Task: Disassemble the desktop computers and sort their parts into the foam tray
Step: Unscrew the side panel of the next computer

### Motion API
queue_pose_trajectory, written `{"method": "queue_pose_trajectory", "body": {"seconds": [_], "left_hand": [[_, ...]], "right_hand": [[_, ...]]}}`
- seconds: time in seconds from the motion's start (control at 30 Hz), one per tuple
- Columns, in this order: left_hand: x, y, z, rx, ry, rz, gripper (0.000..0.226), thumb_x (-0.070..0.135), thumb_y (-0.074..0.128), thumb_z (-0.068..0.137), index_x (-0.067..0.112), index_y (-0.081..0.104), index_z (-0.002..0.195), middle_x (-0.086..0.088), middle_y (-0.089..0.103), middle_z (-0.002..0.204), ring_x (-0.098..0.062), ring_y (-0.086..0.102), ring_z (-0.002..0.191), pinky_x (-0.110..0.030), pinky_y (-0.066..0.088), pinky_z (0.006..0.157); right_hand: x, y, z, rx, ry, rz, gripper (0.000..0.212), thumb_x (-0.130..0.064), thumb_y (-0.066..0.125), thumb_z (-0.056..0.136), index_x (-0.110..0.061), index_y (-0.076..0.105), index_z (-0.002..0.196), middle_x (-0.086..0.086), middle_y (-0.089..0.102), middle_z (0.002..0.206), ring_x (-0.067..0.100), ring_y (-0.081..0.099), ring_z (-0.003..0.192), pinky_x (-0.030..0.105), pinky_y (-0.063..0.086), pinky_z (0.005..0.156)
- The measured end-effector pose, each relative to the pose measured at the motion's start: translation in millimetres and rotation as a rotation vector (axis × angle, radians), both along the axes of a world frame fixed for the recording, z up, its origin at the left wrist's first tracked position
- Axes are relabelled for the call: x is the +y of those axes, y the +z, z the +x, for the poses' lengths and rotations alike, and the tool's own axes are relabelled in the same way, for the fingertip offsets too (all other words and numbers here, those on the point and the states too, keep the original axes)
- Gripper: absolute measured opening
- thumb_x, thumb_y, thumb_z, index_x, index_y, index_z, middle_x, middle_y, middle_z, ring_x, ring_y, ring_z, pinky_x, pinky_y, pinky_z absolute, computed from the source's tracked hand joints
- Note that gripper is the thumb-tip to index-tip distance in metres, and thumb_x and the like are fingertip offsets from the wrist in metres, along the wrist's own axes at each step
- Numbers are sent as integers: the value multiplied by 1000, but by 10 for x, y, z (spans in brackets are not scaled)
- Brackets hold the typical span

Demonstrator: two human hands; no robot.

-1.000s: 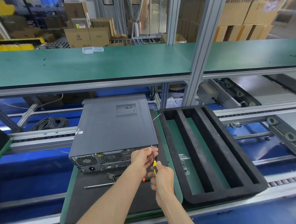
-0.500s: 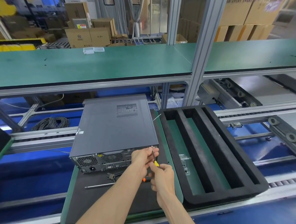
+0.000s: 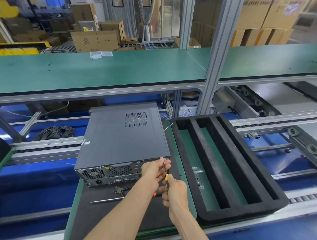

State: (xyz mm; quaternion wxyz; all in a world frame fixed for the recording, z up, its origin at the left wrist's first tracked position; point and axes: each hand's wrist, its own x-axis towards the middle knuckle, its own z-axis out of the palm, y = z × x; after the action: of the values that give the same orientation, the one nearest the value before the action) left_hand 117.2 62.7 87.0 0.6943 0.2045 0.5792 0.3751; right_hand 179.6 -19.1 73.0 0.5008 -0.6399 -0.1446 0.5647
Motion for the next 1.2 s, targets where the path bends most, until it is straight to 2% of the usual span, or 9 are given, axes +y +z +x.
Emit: {"method": "queue_pose_trajectory", "body": {"seconds": [0.1, 0.23, 0.3, 0.4, 0.53, 0.67, 1.0, 1.13, 1.2], "left_hand": [[6, 2, 10, -21, 25, -3, 14, 13, 66, 96, 2, 72, 102, -6, 79, 90, -16, 76, 82, -32, 57, 78], [3, -19, 28, -14, 26, -2, 15, 17, 70, 94, 5, 73, 102, -4, 79, 90, -15, 76, 84, -37, 56, 92], [9, -20, 36, -25, 34, -5, 15, 16, 69, 94, 4, 73, 103, -5, 79, 90, -16, 76, 85, -37, 55, 91], [12, 2, 30, -27, 48, -10, 13, 14, 70, 94, 4, 72, 102, -6, 79, 89, -16, 76, 81, -35, 57, 81], [-8, 7, 40, -39, 47, -20, 14, 13, 68, 94, 3, 71, 103, -6, 79, 91, -17, 76, 85, -34, 55, 76], [-60, 16, 64, -100, 109, -39, 14, 9, 63, 96, -1, 70, 102, -10, 78, 88, -18, 75, 76, -32, 54, 73], [-159, 29, -444, -171, 577, -40, 19, 12, 41, 75, 11, 38, 56, -17, 65, 60, -23, 59, 43, -22, 45, 42], [-198, -45, -879, -264, 560, 4, 42, 18, 44, 90, 11, 32, 50, -21, 63, 61, -23, 56, 38, -18, 38, 37], [-242, -67, -1105, -276, 538, 24, 48, 23, 51, 99, 6, 44, 55, -22, 65, 64, -23, 64, 45, -20, 45, 38]], "right_hand": [[-20, 19, 5, -3, 18, 29, 25, -25, 65, 97, -7, 52, 107, 10, 61, 65, 12, 36, 43, 23, 25, 40], [17, 17, 33, 30, 0, -14, 36, -34, 45, 106, -4, 61, 94, 14, 61, 65, 12, 36, 42, 21, 22, 39], [4, 6, 39, -2, -3, -11, 29, -28, 52, 104, -2, 61, 93, 10, 61, 63, 11, 37, 42, 22, 24, 39], [-16, 21, 42, -18, 30, 9, 25, -26, 65, 97, -6, 54, 107, 8, 60, 65, 11, 38, 44, 23, 26, 39], [4, 50, 52, 2, 42, -21, 36, -33, 45, 106, -7, 63, 88, 8, 58, 60, 11, 36, 41, 20, 22, 39], [-64, 28, 48, -57, 61, -4, 30, -28, 48, 105, -8, 59, 86, 7, 59, 60, 12, 38, 42, 21, 24, 39], [-56, 101, -292, -142, 234, 45, 30, -25, 50, 102, -10, 57, 77, 6, 47, 54, 12, 29, 40, 21, 19, 40], [20, 158, -651, -124, 308, 43, 28, -24, 52, 99, -10, 55, 74, 7, 45, 53, 14, 29, 38, 19, 20, 40], [34, 177, -852, -100, 351, 37, 26, -23, 51, 98, -12, 53, 75, 8, 44, 56, 14, 29, 39, 20, 19, 42]]}}
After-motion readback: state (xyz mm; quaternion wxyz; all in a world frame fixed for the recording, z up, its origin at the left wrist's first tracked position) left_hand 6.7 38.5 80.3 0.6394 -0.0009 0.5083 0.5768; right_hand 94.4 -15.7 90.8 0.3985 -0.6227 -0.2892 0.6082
